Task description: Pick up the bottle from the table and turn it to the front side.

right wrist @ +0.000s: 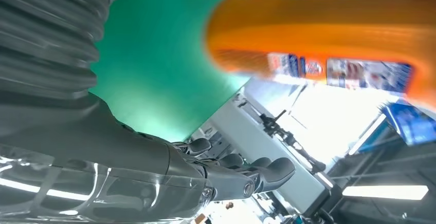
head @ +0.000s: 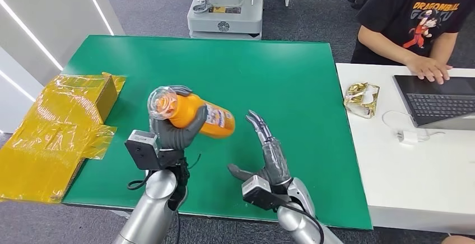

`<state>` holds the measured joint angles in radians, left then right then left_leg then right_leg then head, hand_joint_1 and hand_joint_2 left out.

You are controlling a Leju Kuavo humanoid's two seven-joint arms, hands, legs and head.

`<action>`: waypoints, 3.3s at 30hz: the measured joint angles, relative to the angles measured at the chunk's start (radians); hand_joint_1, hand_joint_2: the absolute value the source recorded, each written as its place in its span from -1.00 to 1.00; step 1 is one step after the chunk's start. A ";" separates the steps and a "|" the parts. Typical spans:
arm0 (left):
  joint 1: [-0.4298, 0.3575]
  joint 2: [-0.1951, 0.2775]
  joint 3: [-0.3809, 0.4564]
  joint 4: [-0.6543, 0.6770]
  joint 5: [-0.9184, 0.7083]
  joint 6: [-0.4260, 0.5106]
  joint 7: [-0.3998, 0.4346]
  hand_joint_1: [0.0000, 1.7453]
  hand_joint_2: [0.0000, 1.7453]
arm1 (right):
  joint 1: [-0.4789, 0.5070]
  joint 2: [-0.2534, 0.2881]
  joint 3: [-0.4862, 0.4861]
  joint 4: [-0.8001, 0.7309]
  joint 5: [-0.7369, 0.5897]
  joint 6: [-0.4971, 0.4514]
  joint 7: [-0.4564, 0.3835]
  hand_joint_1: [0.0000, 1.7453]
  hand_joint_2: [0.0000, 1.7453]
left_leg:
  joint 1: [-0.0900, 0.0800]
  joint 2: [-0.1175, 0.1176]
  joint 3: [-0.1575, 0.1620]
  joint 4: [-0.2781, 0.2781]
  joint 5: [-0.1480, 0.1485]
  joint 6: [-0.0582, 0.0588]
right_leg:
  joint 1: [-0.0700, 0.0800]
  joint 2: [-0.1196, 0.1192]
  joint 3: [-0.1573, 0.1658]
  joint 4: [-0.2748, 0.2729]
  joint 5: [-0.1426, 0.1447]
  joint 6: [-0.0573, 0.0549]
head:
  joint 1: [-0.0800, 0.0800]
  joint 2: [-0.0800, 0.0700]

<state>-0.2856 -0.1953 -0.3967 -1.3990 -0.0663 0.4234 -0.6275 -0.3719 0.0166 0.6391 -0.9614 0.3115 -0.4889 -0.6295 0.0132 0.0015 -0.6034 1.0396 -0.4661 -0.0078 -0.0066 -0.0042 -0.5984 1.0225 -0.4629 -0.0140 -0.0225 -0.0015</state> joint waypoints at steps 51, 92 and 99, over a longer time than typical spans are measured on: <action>-0.489 0.515 0.091 0.951 -1.345 -0.133 0.548 1.00 1.00 | 0.242 0.120 -0.103 -0.531 0.010 0.130 0.046 -1.00 1.00 | 0.001 0.004 0.005 -0.003 0.003 -0.005 | 0.000 0.004 0.002 0.002 0.001 -0.004 | 0.001 0.000; -0.301 0.540 0.180 1.010 -1.434 0.184 0.403 1.00 1.00 | 0.203 0.158 -0.147 -0.481 0.009 0.130 0.033 -1.00 1.00 | 0.005 0.002 0.001 -0.007 0.009 -0.015 | 0.003 0.004 -0.004 0.001 0.004 -0.010 | 0.001 0.000; -0.310 0.518 0.189 1.010 -1.440 0.057 0.467 -1.00 1.00 | 0.202 0.158 -0.147 -0.477 0.009 0.120 0.034 -1.00 1.00 | 0.005 0.000 0.003 -0.007 0.009 -0.015 | 0.003 0.002 -0.002 0.001 0.004 -0.010 | 0.001 0.000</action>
<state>-0.5955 0.3230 -0.2075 -0.3895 -1.5065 0.4807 -0.1602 -0.1695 0.1743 0.4921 -1.4388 0.3205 -0.3690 -0.5958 0.0185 0.0017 -0.6008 1.0322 -0.4572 -0.0223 -0.0035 -0.0025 -0.6006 1.0234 -0.4584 -0.0242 -0.0219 -0.0015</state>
